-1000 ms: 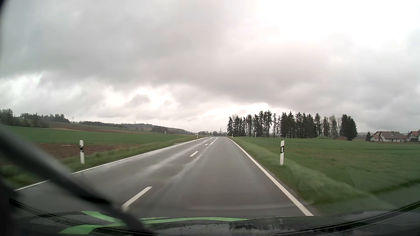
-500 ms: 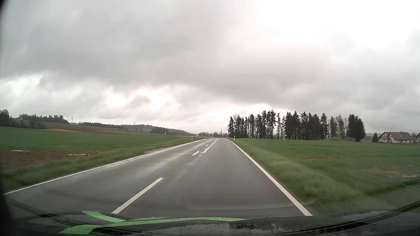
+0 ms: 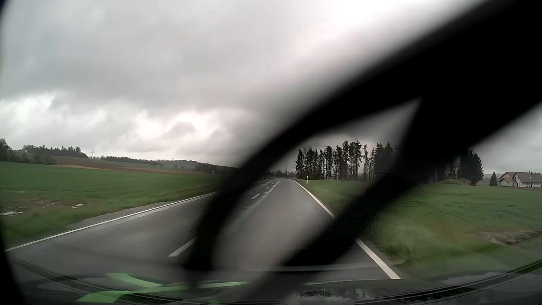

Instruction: Follow the waypoints while adhering to traffic rules and regulations

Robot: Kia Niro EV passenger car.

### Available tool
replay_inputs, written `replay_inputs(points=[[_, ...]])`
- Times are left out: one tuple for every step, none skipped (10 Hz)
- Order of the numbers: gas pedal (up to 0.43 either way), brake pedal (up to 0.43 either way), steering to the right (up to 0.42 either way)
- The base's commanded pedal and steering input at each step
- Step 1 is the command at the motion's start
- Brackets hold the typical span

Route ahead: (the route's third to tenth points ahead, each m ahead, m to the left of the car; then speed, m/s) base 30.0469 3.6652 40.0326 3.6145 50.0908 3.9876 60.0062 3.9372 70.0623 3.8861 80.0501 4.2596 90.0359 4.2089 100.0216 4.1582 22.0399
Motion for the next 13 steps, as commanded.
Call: replay_inputs(points=[[0.067, 0.0, -0.001], [0.067, 0.0, -0.001], [0.067, 0.0, -0.001], [0.067, 0.0, -0.001], [0.067, 0.0, -0.001], [0.067, 0.0, -0.001], [0.079, 0.0, -0.001], [0.098, 0.0, -0.001], [0.118, 0.0, -0.001], [0.13, 0.0, -0.002], [0.138, 0.0, -0.002], [0.138, 0.0, -0.002], [0.15, 0.0, -0.002]])
